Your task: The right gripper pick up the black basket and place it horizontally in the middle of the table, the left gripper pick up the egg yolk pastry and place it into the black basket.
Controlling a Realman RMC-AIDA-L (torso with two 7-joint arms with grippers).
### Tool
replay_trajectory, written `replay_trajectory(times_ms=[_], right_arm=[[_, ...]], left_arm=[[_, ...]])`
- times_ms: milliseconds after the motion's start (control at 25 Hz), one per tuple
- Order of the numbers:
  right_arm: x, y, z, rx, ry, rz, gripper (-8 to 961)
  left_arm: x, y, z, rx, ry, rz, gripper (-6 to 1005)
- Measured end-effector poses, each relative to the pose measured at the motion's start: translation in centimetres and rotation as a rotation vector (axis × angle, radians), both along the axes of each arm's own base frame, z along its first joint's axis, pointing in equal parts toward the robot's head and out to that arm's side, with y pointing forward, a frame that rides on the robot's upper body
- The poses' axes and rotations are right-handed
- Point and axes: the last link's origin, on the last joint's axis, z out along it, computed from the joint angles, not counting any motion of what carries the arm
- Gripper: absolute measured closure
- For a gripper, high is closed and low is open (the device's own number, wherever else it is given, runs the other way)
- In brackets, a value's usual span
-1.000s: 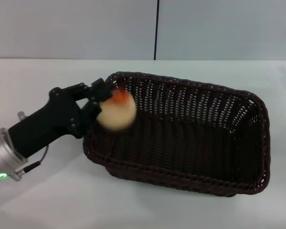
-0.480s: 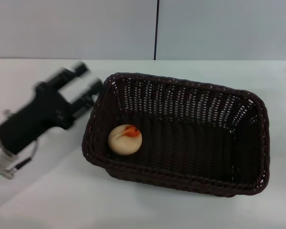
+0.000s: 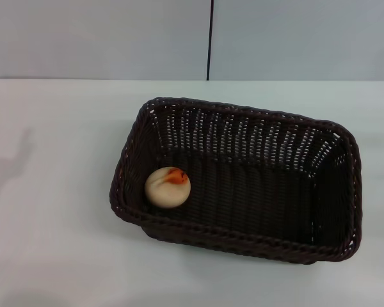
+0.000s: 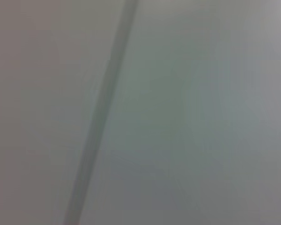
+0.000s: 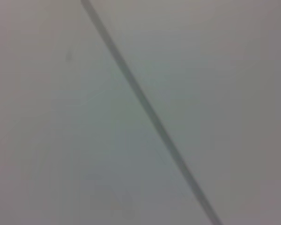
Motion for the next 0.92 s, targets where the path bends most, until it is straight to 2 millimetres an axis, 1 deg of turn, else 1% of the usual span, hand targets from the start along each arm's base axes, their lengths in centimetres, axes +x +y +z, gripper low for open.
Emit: replay_trajectory(times_ms=[280,480,600,640,680,920], right_arm=[[1.6,-1.4,0.8,0.08,0.051,-0.076,444],[1.9,-1.8,1.0,0.087,0.041,-0.093,444],[1.9,-1.8,0.9,0.093,-0.002,-0.103,444],[1.9,-1.8,0.9,0.101,-0.049,-0.112,444],[1.9,-1.8,0.9,0.101,-0.049,-0.112,444],[1.8,-1.9,0.5,0.126,-0.235,-0.158,444]], left_arm=[[-1.7,-1.2,1.8,0.122,-0.023,0.099,286],[-1.9,-1.3,2.0,0.135,-0.022,0.111,286],[-1.8,-1.1,2.0,0.133,-0.02,0.11,286],[-1.8,-1.0,2.0,0.133,-0.018,0.11,286],[-1.8,-1.0,2.1,0.133,-0.018,0.11,286],[-2.1,-1.3,2.1,0.139,-0.001,0.129,286]])
